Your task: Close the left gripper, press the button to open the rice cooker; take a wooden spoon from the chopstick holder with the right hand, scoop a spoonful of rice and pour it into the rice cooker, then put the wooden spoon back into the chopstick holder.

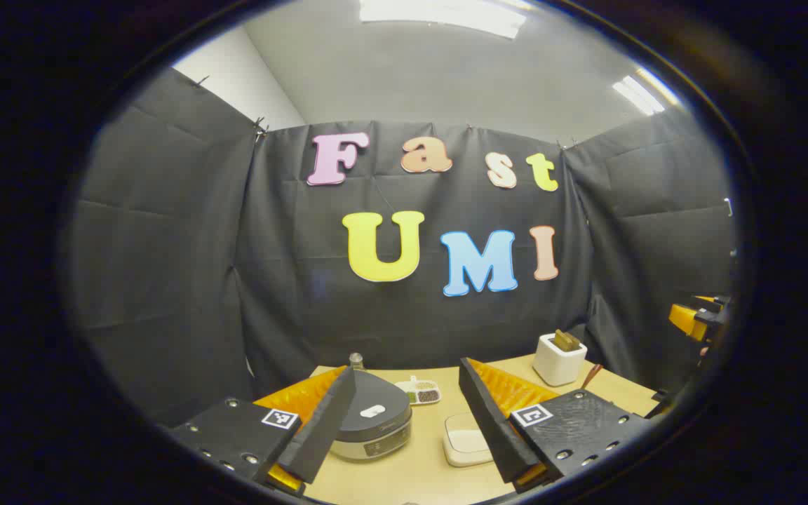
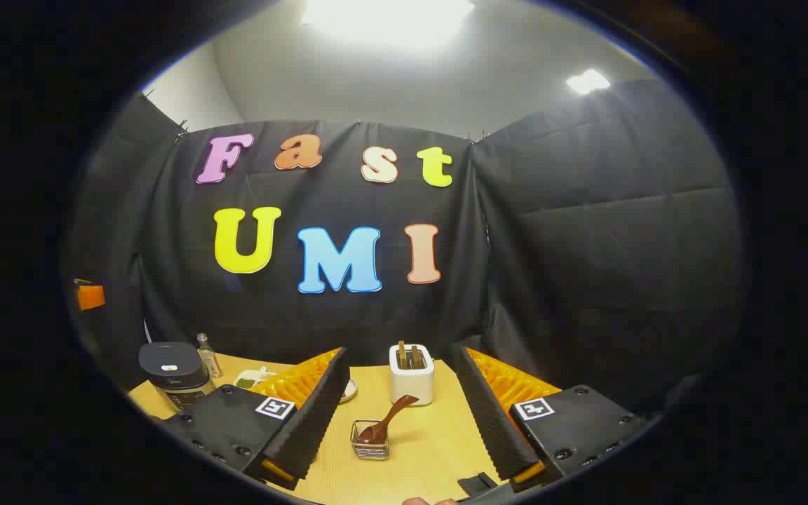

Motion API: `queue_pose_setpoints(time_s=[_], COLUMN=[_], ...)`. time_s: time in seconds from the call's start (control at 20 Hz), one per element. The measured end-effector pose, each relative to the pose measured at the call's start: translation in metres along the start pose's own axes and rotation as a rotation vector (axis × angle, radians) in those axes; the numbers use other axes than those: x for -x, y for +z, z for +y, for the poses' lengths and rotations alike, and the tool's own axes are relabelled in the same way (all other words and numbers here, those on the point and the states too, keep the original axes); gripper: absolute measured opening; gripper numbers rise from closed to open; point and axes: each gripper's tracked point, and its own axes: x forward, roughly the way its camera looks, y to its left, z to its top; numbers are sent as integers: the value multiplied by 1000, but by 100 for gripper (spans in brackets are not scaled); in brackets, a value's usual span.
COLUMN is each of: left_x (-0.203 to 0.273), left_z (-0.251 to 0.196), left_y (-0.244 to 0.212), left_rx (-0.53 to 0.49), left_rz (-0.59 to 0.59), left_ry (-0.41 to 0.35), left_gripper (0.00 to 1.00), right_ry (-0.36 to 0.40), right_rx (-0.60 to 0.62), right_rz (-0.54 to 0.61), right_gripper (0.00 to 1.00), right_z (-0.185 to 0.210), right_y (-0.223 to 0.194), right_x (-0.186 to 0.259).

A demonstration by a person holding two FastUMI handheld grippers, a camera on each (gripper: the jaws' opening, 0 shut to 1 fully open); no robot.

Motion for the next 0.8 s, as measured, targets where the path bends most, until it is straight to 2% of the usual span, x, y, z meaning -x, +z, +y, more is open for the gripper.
queue_pose_setpoints(time_s=[0.5,0.8], left_x=[5,9], left_z=[-5,2], left_y=[-7,-7], left_rx=[16,33], left_rz=[8,12], left_ry=[-39,-26], left_gripper=[95,95], right_ry=[10,29], right_rx=[10,3], right_rz=[21,23], right_gripper=[97,98], right_z=[3,8], right_y=[0,1], right_x=[9,13])
